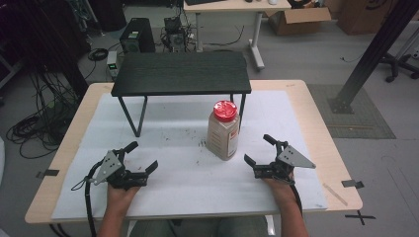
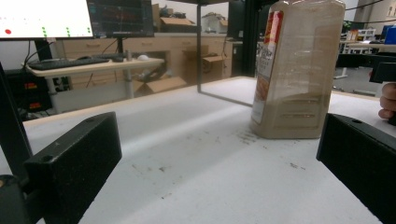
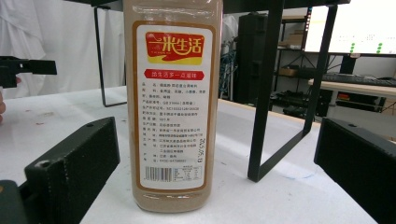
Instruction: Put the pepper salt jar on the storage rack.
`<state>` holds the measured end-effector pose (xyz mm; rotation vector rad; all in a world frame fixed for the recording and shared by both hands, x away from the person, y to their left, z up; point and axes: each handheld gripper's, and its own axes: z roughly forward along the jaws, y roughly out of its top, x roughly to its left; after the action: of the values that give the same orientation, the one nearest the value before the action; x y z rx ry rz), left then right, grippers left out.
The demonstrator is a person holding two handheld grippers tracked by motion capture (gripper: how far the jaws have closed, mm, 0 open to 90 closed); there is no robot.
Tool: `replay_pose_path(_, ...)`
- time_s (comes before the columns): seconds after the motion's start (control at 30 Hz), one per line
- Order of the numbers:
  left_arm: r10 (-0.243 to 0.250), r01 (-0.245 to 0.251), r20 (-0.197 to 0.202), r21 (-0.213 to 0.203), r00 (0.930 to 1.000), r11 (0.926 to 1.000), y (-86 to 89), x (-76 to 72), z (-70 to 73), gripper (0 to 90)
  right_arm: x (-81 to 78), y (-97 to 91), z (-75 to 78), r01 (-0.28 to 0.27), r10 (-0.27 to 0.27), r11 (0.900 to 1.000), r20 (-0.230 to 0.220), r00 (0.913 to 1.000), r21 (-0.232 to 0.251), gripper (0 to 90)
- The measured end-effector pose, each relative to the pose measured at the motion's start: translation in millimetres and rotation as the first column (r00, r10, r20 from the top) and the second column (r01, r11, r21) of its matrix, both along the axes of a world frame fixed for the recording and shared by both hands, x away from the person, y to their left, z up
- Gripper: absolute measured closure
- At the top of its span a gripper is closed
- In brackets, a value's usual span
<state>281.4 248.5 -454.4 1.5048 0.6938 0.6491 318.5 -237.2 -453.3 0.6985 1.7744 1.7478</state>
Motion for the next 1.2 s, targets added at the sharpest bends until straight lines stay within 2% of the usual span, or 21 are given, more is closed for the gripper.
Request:
replay_pose_path(0.47, -0.001, 0.001, 0.0, -0.003, 1.0, 1.0, 0.3, 0.3, 0.1, 0.2, 1.1, -0.9, 0.2, -0.002, 0.002, 1.0, -0.007, 1.0, 0.008, 0.0)
replay_pose_path(0.6, -0.001, 0.001, 0.001, -0.003, 1.0, 1.0, 0.3, 0.2, 0.1, 0.3, 1.9, -1.3, 0.5, -0.007, 0.007, 0.9999, -0.017, 0.9998, 0.011, 0.0)
replay_pose_path(0.7, 0.0, 0.0, 0.001, -0.003, 1.0, 1.0, 0.2, 0.1, 0.1, 0.3, 3.5, -1.3, 1.4, -0.031, 0.034, 0.9987, -0.053, 0.998, 0.041, 0.0)
replay_pose_path(0.73, 0.0, 0.0, 0.001, -0.003, 1.0, 1.0, 0.2, 0.1, 0.1, 0.3, 3.5, -1.3, 1.4, -0.031, 0.034, 0.9987, -0.053, 0.998, 0.041, 0.0)
replay_pose_path(0.77, 0.001, -0.001, 0.003, -0.002, 1.0, 1.0, 0.2, 0.0, 0.1, 0.3, 3.2, 0.3, 4.3, -0.04, 0.043, 0.9976, -0.059, 0.9973, 0.057, 0.0)
replay_pose_path(0.83, 0.001, -0.001, 0.002, -0.003, 1.0, 1.0, 0.1, 0.1, 0.1, 0.3, 3.0, 1.3, 6.2, -0.043, 0.046, 0.9976, -0.058, 0.9972, 0.054, 0.0)
replay_pose_path(0.87, 0.001, -0.001, 0.002, -0.003, 1.0, 1.0, 0.2, 0.0, 0.1, 0.2, 3.5, 4.9, 13.5, -0.054, 0.057, 0.9971, -0.06, 0.9966, 0.054, 0.0)
replay_pose_path(0.97, 0.0, 0.0, 0.003, -0.002, 1.0, 1.0, 0.2, 0.0, 0.1, 0.3, 4.6, 7.9, 20.5, -0.064, 0.068, 0.9961, -0.063, 0.9957, 0.06, 0.0)
replay_pose_path(1.0, 0.0, 0.0, 0.003, -0.003, 1.0, 1.0, 0.2, 0.0, 0.1, 0.2, 6.7, 12.3, 30.2, -0.073, 0.076, 0.9957, -0.063, 0.9951, 0.057, 0.0)
replay_pose_path(1.1, 0.0, 0.0, 0.004, -0.002, 1.0, 1.0, 0.2, -0.1, 0.1, 0.2, 8.5, 16.0, 37.6, -0.082, 0.086, 0.995, -0.064, 0.9942, 0.057, 0.0)
replay_pose_path(1.13, 0.0, 0.0, 0.004, -0.001, 1.0, 1.0, 0.1, -0.1, 0.1, 0.2, 10.7, 21.5, 46.2, -0.093, 0.097, 0.9943, -0.063, 0.9933, 0.052, 0.0)
replay_pose_path(1.2, 0.0, 0.0, 0.004, -0.001, 1.0, 1.0, 0.2, -0.1, 0.1, 0.2, 11.6, 23.2, 48.7, -0.098, 0.101, 0.9939, -0.064, 0.9928, 0.051, 0.0)
